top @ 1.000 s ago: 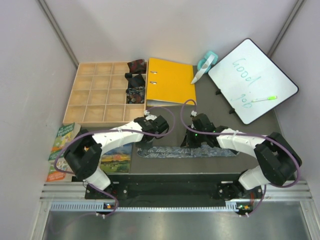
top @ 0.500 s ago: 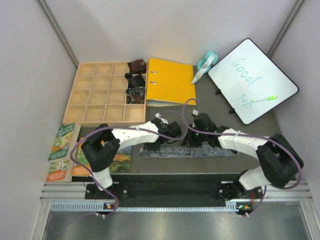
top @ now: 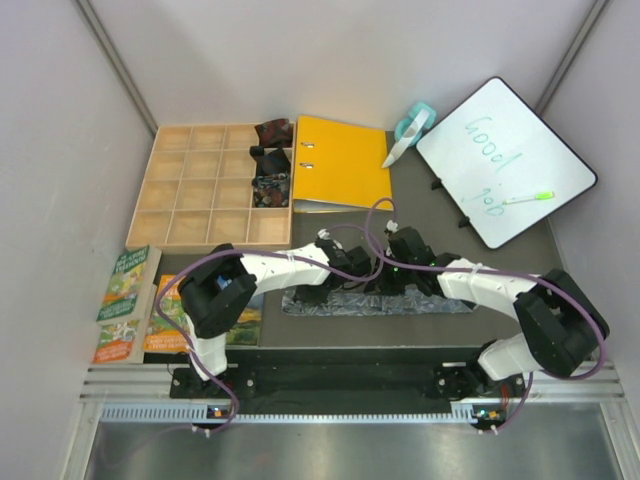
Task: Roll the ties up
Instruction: Roll the tie at the center of the board.
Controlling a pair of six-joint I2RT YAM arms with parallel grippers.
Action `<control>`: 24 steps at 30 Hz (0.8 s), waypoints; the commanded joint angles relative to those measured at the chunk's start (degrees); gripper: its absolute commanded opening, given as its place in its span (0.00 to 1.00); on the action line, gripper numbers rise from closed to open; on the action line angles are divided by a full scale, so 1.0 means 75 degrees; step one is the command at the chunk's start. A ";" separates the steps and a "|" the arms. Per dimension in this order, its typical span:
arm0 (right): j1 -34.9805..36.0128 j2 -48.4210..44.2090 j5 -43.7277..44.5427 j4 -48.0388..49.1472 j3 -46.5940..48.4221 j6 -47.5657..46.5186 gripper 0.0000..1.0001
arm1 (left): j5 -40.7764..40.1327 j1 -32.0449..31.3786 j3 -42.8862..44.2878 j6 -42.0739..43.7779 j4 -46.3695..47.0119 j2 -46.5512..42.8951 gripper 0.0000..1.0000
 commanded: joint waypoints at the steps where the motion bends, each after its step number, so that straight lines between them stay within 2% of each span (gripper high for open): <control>1: -0.0098 -0.0214 0.0007 0.0212 -0.0057 -0.0134 0.11 | 0.0557 -0.0016 0.0186 -0.0265 0.0739 0.0127 0.19; 6: -0.0098 -0.0202 -0.0016 0.0259 -0.0080 -0.0122 0.11 | 0.0651 -0.0016 0.0292 -0.0358 0.0786 0.0197 0.25; 8: -0.0098 -0.0191 -0.0028 0.0271 -0.0080 -0.0111 0.11 | 0.0710 -0.0016 0.0292 -0.0405 0.0809 0.0162 0.30; 9: -0.0098 -0.0191 -0.0040 0.0283 -0.0080 -0.0111 0.11 | 0.0722 -0.0016 0.0269 -0.0452 0.0856 0.0139 0.40; 12: -0.0098 -0.0191 -0.0063 0.0283 -0.0092 -0.0099 0.11 | 0.0815 -0.0016 0.0152 -0.0534 0.0961 -0.0013 0.49; 22: -0.0098 -0.0296 -0.0204 0.0248 -0.0045 -0.0041 0.12 | 0.1073 -0.0016 0.0046 -0.0418 0.1114 -0.0681 0.67; 24: -0.0098 -0.0354 -0.0286 0.0271 -0.0034 0.0006 0.12 | 0.1120 -0.0004 0.0046 -0.0336 0.1137 -0.0939 0.73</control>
